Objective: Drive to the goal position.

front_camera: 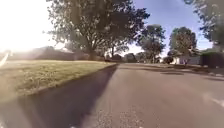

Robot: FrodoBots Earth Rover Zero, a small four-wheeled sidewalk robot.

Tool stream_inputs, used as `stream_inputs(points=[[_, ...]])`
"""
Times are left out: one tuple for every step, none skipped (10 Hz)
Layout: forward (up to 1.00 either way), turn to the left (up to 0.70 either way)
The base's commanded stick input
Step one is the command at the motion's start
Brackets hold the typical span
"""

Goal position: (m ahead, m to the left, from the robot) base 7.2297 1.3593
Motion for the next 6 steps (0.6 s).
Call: stream_inputs(points=[[0.98, 0.0], [0.98, 0.0], [0.98, 0.0], [0.99, 0.0], [0.99, 0.0], [0.98, 0.0]])
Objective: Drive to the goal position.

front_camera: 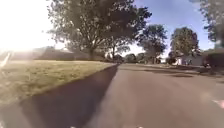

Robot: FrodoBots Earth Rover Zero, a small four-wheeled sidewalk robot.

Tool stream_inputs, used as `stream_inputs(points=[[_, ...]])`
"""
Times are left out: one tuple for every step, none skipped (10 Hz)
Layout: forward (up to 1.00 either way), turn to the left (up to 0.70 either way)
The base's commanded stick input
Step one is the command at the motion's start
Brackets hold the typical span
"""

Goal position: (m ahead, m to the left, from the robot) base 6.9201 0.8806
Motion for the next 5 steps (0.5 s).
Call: stream_inputs(points=[[0.98, 0.0], [0.98, 0.0], [0.98, 0.0], [0.98, 0.0], [0.98, 0.0]])
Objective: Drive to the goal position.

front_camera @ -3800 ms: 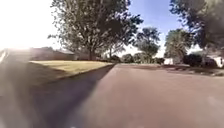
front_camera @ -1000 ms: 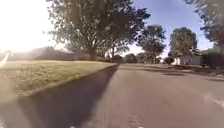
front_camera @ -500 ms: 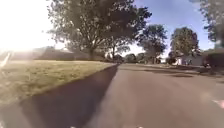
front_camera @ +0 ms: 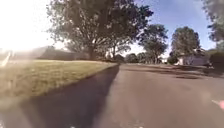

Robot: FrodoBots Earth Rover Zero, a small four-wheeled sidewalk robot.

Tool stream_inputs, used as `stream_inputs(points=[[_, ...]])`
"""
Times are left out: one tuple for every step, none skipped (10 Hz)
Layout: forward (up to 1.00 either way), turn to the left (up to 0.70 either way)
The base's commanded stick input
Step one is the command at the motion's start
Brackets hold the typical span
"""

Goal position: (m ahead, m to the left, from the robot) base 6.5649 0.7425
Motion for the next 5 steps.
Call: stream_inputs(points=[[0.98, 0.0], [0.98, 0.0], [0.98, 0.0], [0.98, 0.0], [0.98, 0.0]])
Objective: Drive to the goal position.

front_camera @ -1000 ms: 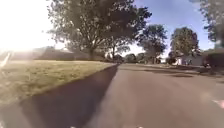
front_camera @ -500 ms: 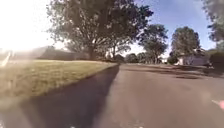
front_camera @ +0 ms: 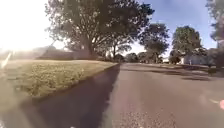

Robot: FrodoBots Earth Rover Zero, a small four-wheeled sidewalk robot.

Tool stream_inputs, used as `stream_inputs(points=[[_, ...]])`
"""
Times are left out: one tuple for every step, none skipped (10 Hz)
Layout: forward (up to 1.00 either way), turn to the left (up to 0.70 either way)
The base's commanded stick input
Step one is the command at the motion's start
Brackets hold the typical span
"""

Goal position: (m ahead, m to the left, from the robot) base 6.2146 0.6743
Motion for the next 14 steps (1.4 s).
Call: stream_inputs(points=[[0.98, 0.0], [0.98, 0.0], [0.98, 0.0], [0.98, 0.0], [0.98, 0.0], [0.98, 0.0], [0.98, 0.0], [0.98, 0.0], [1.0, 0.0], [1.0, 0.0], [1.0, 0.0], [1.0, 0.0], [1.0, 0.0], [1.0, 0.0]])
